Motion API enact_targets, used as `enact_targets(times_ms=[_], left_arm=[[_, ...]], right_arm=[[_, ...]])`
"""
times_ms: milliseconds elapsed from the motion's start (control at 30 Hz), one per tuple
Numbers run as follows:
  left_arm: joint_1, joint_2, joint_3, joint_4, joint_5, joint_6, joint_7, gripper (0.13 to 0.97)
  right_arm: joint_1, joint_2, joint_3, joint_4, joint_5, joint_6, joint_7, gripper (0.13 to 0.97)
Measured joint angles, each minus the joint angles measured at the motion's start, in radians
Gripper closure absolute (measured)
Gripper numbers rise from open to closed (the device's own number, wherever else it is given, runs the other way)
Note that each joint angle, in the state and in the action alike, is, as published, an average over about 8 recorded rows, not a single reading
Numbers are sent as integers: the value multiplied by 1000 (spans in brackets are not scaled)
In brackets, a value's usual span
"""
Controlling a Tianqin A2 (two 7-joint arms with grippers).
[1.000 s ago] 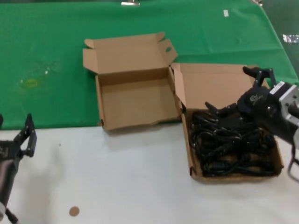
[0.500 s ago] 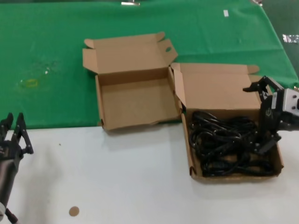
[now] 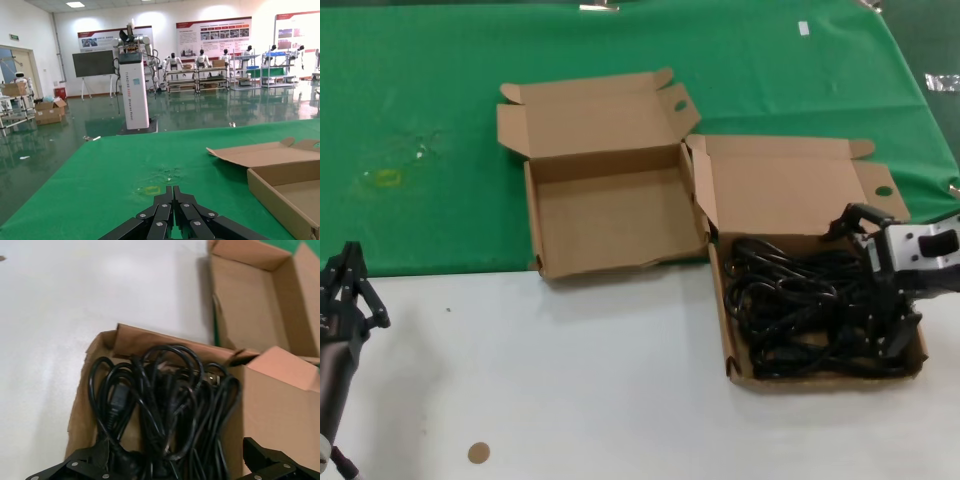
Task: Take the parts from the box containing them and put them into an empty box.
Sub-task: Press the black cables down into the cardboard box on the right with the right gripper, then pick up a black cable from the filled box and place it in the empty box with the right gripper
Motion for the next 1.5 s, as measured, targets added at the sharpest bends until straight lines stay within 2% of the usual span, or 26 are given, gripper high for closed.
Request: enact_targets(times_ms=[100, 367, 500, 800, 1067, 1200, 1467, 1500], left_arm=[[0, 0, 0, 0, 0, 0, 0, 939], [0, 0, 0, 0, 0, 0, 0, 945], [0, 0, 0, 0, 0, 0, 0, 945], [0, 0, 0, 0, 0, 0, 0, 945], [0, 0, 0, 0, 0, 0, 0, 945], [0, 0, 0, 0, 0, 0, 0, 945], [0, 0, 0, 0, 0, 0, 0, 945], [0, 0, 0, 0, 0, 0, 0, 945]], right_arm=[[-8, -32, 27, -23, -24, -39, -26, 137], [-21, -93, 89, -72, -77, -114, -72, 210], [-25, -110, 114, -87, -93, -150, -86, 210], [-34, -136, 158, -105, -127, -201, -98, 355], [-36, -154, 188, -112, -150, -226, -105, 569], [-38, -159, 201, -113, -158, -235, -110, 569], [-37, -159, 224, -98, -172, -251, -109, 766], [-34, -159, 227, -94, -172, -254, -106, 766]])
